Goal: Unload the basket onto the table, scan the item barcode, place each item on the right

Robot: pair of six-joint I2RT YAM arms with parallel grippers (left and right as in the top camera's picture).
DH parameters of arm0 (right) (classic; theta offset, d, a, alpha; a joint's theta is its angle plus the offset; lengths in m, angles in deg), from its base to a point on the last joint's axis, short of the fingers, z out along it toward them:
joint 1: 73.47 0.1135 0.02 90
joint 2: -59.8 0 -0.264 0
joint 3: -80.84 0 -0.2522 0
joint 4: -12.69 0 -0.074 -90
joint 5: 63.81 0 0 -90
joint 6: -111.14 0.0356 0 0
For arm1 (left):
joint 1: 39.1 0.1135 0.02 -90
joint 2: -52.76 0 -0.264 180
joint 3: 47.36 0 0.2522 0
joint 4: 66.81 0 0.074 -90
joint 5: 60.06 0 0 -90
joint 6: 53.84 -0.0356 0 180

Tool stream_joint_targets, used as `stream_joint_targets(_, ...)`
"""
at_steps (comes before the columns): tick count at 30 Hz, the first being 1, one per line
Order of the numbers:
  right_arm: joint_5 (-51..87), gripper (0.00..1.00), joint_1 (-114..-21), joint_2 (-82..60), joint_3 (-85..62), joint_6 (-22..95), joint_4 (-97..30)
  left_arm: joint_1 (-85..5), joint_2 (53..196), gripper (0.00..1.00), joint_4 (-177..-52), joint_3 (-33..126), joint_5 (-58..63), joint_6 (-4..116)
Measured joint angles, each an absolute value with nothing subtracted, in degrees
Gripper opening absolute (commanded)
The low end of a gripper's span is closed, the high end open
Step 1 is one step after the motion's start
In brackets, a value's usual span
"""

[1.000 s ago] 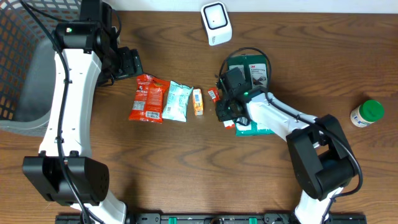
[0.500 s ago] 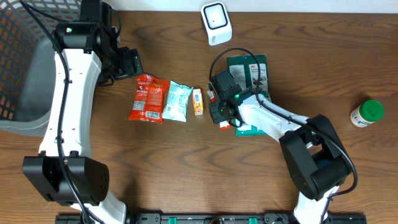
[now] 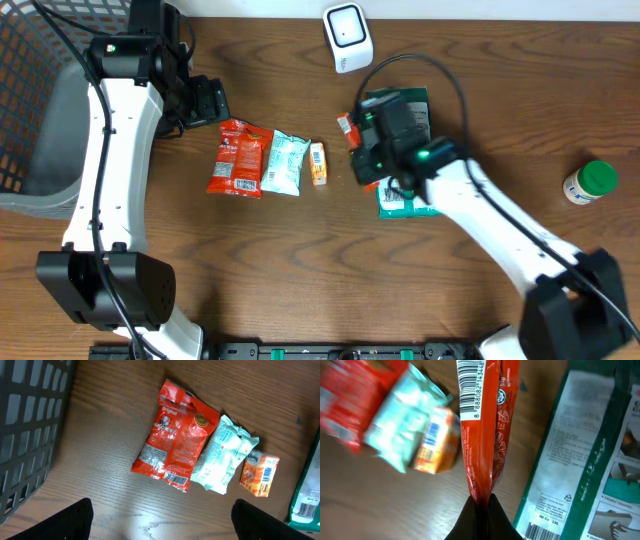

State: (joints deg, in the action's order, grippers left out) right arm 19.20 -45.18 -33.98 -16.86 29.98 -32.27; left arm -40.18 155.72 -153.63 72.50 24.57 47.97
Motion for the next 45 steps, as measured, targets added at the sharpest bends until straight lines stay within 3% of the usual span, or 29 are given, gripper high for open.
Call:
stream_joint_targets(10,-3.92,0.01,-53.29,-32.49,-16.88,31.38,-30.76,-40.18,155.72,0.89,-153.08,72.5,23.83,48.17)
stream_joint_targets(18,-14.74,0.01,-54.73,-32.49,-16.86,31.42,-29.89,-40.18,155.72,0.89,-151.03,72.5,21.03,48.38)
stream_joint_targets(26,-22.67,0.01,-54.84,-32.49,-16.88,33.46,-23.79,-43.0,155.72,0.88,-146.72,72.48,-0.35,48.38)
stream_joint_targets(31,-27.48,0.01,-54.84,-32.49,-16.88,37.5,-17.47,-48.62,155.72,0.87,-141.0,72.48,-7.1,48.38)
stream_joint_targets(35,-29.03,0.01,-54.84,-32.49,-16.88,40.3,-14.85,-52.68,155.72,0.79,-137.06,72.48,-9.27,48.71)
stream_joint_targets(38,-29.6,0.01,-54.84,-32.49,-16.88,42.77,-11.77,-54.48,155.72,0.63,-134.75,72.48,-9.99,48.93)
stream_joint_targets(43,-30.08,0.01,-54.84,-32.49,-16.88,46.09,-8.18,-56.36,155.74,0.48,-131.49,72.48,-10.18,49.26)
stream_joint_targets(45,-30.45,0.01,-54.84,-32.49,-16.88,47.4,-7.51,-56.53,155.74,0.37,-131.32,72.48,-9.88,49.43)
